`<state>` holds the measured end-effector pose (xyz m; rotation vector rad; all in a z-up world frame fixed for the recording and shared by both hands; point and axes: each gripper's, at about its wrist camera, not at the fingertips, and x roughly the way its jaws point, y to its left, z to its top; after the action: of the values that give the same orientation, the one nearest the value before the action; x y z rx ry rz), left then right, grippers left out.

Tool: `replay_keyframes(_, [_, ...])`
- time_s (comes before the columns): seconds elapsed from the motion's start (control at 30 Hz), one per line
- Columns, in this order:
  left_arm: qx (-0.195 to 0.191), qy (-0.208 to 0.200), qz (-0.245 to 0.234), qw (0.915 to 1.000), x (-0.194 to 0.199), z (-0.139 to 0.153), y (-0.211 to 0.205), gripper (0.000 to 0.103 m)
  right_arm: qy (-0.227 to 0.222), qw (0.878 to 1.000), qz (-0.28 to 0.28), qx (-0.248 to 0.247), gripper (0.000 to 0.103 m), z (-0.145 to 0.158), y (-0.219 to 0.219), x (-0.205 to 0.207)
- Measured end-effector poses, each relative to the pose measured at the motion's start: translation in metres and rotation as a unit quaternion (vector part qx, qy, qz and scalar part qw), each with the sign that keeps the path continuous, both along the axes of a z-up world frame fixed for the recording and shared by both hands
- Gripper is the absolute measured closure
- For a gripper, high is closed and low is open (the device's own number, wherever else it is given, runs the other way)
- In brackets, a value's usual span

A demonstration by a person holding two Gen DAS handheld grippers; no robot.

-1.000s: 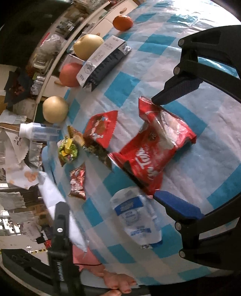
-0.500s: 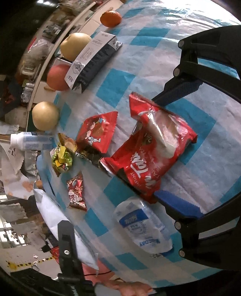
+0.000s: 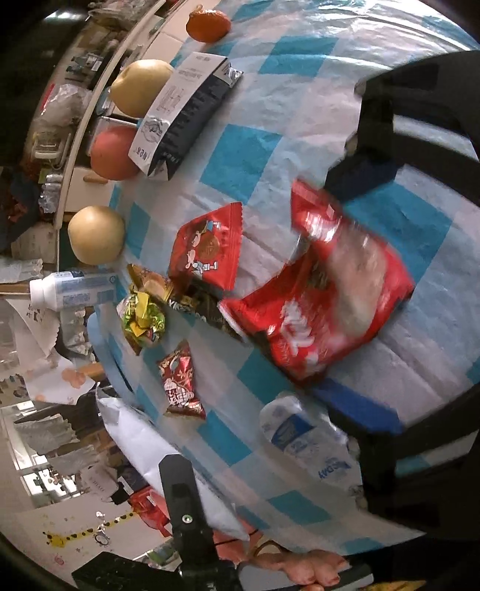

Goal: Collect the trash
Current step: 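Grasp the red Tarik milk-tea bag with the right gripper and lift it, then carry the wipes packet and red bag over the pink bucket and open both grippers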

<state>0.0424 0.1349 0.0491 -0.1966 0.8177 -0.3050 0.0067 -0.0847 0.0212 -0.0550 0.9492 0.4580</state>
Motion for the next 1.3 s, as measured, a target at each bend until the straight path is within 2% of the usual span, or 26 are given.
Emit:
replay_keyframes(0.3, [-0.005, -0.007, 0.005, 1.0, -0.007, 0.005, 0.011, 0.026, 0.002, 1.0, 0.01, -0.001, 0.04, 0.003, 0.01, -0.015])
replay_keyframes(0.53, [-0.008, -0.009, 0.004, 0.9999, -0.011, 0.006, 0.015, 0.026, -0.003, 1.0, -0.016, -0.012, 0.042, 0.005, 0.017, -0.025])
replay_keyframes(0.77, [-0.018, -0.02, 0.011, 0.9996, -0.022, 0.016, 0.031, 0.026, -0.027, 0.997, -0.061, -0.034, 0.043, 0.011, 0.015, -0.039])
replay_keyframes(1.03, [-0.015, -0.043, 0.019, 0.9988, -0.037, 0.029, 0.049, 0.026, -0.066, 0.989, -0.13, -0.015, 0.043, 0.038, 0.008, -0.05])
replay_keyframes(1.3, [-0.023, -0.07, 0.058, 0.9956, -0.052, 0.045, 0.083, 0.026, -0.106, 0.987, -0.119, 0.009, 0.043, 0.074, 0.046, -0.061])
